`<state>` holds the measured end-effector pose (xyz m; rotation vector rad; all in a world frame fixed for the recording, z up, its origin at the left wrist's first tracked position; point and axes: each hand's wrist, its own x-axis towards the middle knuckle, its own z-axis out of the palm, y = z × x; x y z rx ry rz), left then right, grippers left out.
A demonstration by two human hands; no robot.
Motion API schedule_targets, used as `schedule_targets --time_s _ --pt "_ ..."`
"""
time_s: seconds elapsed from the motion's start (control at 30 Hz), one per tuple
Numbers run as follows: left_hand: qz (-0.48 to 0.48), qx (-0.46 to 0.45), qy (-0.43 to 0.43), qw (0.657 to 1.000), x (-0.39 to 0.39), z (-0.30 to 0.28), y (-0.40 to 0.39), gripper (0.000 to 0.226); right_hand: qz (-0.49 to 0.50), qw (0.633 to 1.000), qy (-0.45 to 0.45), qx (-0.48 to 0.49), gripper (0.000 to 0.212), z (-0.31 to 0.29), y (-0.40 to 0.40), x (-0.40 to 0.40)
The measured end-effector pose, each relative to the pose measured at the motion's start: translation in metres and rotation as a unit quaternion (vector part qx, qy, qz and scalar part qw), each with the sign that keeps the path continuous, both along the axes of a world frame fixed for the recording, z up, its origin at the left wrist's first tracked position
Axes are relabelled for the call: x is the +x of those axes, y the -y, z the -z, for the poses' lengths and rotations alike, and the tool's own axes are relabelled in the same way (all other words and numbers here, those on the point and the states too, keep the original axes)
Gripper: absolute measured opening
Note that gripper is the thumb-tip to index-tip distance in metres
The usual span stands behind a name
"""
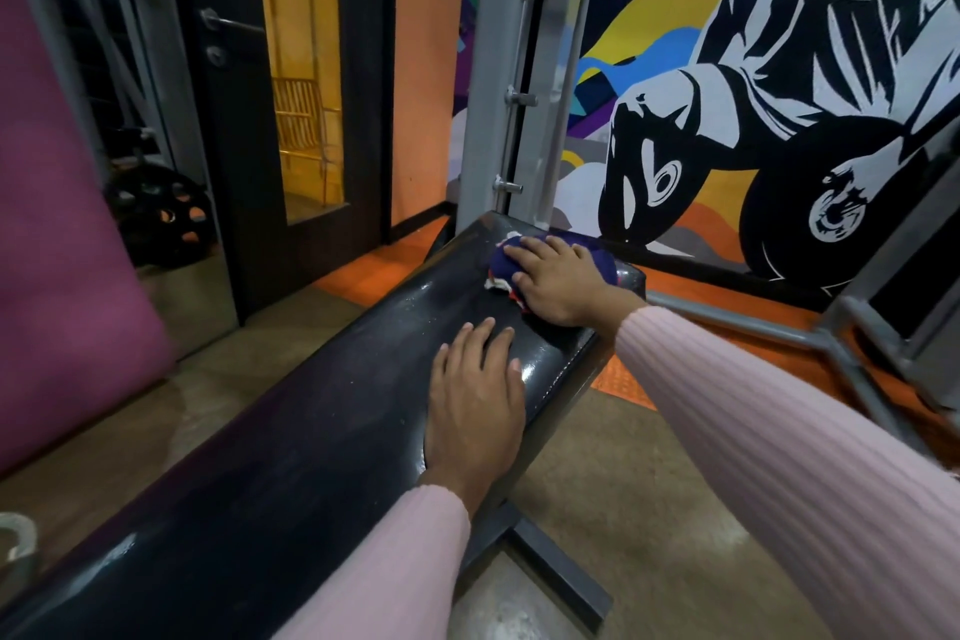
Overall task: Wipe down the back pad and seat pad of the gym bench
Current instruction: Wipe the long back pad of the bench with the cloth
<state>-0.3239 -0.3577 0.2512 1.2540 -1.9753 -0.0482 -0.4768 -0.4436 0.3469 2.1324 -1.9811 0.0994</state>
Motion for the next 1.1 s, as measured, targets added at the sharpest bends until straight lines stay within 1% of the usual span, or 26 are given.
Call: schedule_targets --time_s 0.13,0.2,0.27,0.33,0.4,0.5,0.57,0.63,0.7,0.8,0.87,1.0,1.1 --pt "0.006 0.005 0.004 1.0 0.0 0.001 0.0 0.052 -0.069 0.997 0.018 0.013 0.049 0.006 -0.028 -0.015" --pt "0.006 0.005 -0.001 1.0 0.0 0.002 0.0 0.052 -0.054 0.998 0.031 -0.003 0.048 0.002 -0.024 -0.028" --pt "0.002 0.002 -0.002 1.0 -0.001 0.002 0.001 0.05 -0.01 0.999 0.036 -0.007 0.048 -0.004 -0.007 -0.032" --pt "-0.004 -0.004 -0.008 1.0 -0.001 0.002 0.001 0.049 0.02 1.0 0.024 0.0 0.05 -0.008 0.015 -0.022" --pt "-0.002 0.0 -0.016 1.0 -0.002 0.001 0.002 0.049 0.02 1.0 0.012 0.012 0.052 -0.009 0.029 -0.005" --pt "-0.003 0.002 -0.011 1.0 -0.002 0.002 0.001 0.051 -0.034 0.999 -0.009 0.029 0.051 -0.003 0.018 0.009" --pt "0.0 -0.004 -0.007 1.0 0.0 0.001 0.0 0.05 -0.082 0.996 -0.003 0.034 0.049 0.0 -0.001 0.002" --pt "0.004 -0.003 -0.007 1.0 0.0 0.001 0.0 0.051 -0.099 0.995 0.011 0.032 0.047 -0.002 -0.009 -0.011" --pt "0.004 -0.005 -0.017 1.0 0.0 0.001 0.001 0.049 -0.074 0.997 0.02 0.029 0.047 -0.007 -0.001 -0.02" --pt "-0.004 -0.007 -0.017 1.0 -0.002 0.002 0.001 0.047 -0.005 0.999 0.015 0.04 0.051 -0.014 0.025 -0.01" --pt "-0.004 -0.002 -0.013 1.0 -0.002 0.003 0.002 0.048 0.001 0.998 0.013 0.057 0.052 -0.014 0.036 0.007" --pt "-0.009 -0.005 -0.017 1.0 -0.003 0.002 0.001 0.05 -0.078 0.996 -0.009 0.049 0.05 -0.005 0.023 0.017" --pt "-0.001 -0.01 -0.025 1.0 -0.002 0.002 0.001 0.047 -0.112 0.992 0.018 0.053 0.047 -0.011 0.017 -0.007"
